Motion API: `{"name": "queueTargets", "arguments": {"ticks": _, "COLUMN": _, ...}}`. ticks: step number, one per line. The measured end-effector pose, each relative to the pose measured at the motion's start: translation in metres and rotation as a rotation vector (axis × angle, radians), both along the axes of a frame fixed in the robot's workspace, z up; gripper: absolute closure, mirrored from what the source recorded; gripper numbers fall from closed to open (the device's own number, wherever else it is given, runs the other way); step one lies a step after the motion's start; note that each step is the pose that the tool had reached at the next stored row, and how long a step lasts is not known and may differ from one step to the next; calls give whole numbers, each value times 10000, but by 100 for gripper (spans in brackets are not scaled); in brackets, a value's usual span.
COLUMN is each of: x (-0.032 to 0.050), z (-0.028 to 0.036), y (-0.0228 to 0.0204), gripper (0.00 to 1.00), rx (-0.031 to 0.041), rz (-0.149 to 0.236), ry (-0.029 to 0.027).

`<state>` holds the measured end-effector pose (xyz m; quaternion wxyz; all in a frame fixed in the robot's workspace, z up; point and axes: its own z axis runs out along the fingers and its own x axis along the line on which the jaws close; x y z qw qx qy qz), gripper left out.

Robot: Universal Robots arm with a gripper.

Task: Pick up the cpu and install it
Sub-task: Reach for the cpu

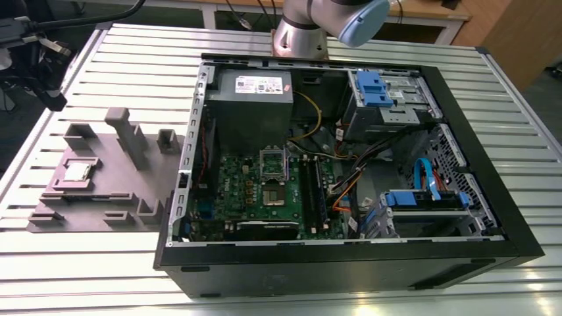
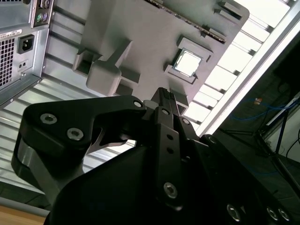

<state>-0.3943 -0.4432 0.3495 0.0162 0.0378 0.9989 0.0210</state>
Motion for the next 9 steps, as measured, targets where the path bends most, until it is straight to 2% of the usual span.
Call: {"name": "queueTargets", "arguments": {"ticks": 9, "x": 0, "z": -10, "y": 0, "gripper": 90, "rx": 4, "rz": 0, "ry": -4}}
